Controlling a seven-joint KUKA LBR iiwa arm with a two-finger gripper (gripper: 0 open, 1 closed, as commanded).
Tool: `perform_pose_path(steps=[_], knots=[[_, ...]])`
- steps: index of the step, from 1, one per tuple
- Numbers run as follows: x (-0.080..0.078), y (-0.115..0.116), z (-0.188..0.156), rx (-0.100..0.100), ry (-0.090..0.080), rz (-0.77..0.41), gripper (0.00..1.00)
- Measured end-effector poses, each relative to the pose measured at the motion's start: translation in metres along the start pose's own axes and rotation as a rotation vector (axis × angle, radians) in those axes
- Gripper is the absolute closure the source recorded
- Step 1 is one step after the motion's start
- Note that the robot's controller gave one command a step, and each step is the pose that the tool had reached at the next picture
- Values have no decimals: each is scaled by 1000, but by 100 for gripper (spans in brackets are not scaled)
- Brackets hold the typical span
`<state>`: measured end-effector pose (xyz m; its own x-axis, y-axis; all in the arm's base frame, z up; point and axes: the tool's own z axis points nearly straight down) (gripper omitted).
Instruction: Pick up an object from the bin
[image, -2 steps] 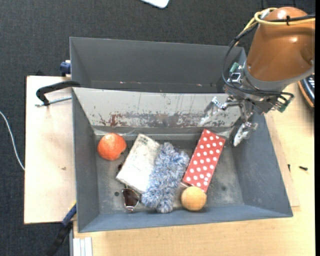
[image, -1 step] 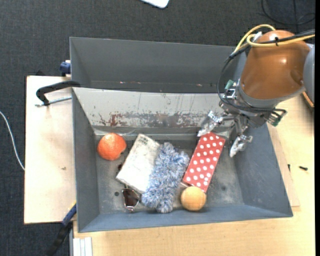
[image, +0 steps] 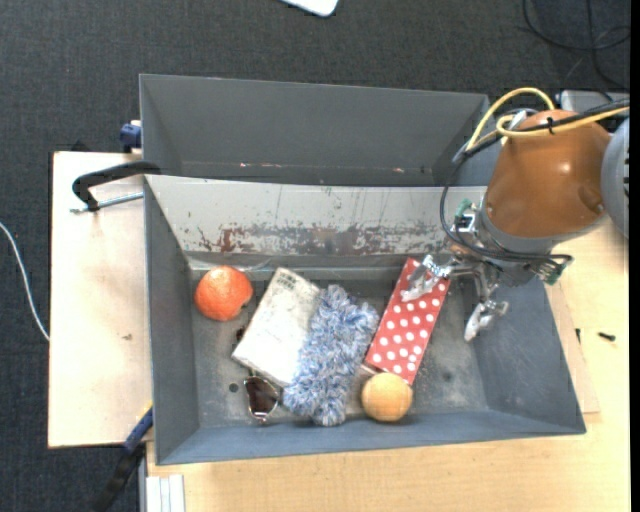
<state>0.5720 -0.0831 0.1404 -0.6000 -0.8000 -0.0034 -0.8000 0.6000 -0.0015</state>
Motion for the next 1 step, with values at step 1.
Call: perform_pose_path(steps=[1], knots=[[-3,1,44,5,0,-58,0]])
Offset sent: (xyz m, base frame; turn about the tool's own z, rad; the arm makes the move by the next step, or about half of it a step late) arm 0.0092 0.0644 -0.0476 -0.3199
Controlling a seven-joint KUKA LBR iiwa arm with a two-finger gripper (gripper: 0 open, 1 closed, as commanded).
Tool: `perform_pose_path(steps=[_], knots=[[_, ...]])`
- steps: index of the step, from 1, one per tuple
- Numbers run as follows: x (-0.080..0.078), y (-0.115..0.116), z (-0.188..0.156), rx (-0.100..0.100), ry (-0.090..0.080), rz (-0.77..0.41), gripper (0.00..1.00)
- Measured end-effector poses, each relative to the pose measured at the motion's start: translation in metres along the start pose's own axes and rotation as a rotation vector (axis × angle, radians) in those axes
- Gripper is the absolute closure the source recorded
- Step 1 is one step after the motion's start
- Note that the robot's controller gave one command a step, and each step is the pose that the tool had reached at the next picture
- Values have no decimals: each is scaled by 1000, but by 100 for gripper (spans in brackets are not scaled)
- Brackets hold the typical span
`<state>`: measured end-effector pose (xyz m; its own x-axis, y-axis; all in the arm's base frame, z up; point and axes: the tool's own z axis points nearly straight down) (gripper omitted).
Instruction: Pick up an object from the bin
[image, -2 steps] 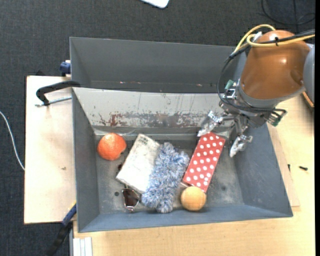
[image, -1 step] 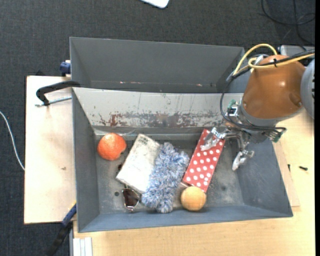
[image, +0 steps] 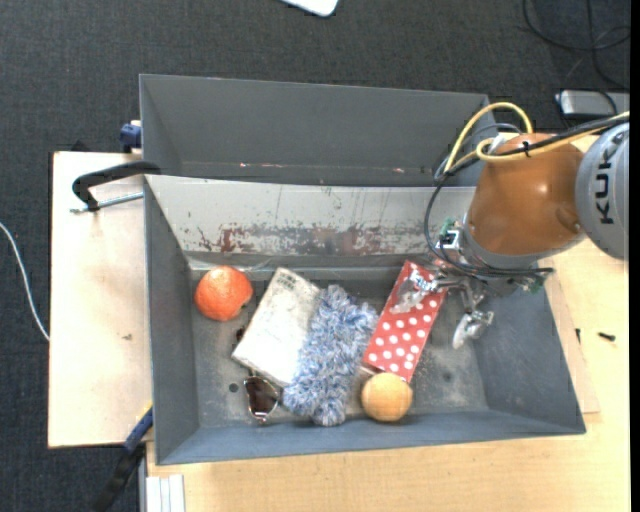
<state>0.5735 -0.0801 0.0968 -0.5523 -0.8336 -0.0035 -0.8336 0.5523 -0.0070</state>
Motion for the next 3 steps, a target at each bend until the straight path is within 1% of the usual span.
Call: perform_pose_path(steps=[1,2,3], knots=[[-2,-2,-4,1,1,-10,0],[-24,0,4,8,-7,-164,0],[-43,4,19,4,-13,-469,100]])
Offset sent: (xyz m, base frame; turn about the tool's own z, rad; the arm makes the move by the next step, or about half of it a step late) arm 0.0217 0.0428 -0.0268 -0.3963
